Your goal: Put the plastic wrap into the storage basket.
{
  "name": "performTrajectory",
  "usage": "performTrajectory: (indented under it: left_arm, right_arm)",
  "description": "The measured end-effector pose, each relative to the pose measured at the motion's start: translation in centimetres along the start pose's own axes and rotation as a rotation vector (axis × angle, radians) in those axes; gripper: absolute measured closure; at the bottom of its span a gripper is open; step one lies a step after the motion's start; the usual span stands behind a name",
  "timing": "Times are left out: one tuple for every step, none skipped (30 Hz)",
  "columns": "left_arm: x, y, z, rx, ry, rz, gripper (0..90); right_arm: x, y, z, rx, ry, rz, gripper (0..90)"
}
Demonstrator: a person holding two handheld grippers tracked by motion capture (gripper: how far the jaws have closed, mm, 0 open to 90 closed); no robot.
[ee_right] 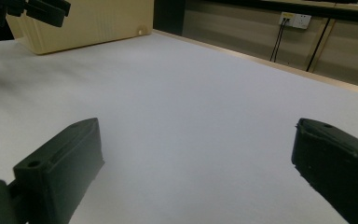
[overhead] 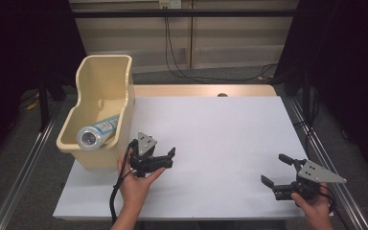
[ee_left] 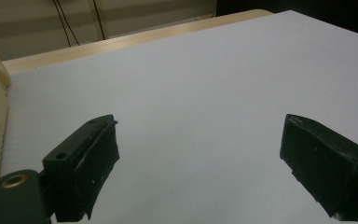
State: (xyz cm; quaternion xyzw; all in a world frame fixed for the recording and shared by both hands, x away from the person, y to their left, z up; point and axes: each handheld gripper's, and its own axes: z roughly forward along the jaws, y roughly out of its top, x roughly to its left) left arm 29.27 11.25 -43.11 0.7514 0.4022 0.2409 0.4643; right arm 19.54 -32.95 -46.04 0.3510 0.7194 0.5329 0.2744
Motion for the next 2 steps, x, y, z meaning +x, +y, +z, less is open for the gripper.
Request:
performTrajectory:
  left_arm:
    - [0.04,-0.05,0.01,-0.003,-0.002,-0.001,11.2]
    - [0.05,-0.06,0.01,-0.003,-0.005,-0.008,11.2]
  right_arm:
    - [-0.01,-0.01,0.03,0.001,0.0,0.0,1.2]
    - [0.0,-0.02,0.06,0.003,-0.001,0.0,1.2]
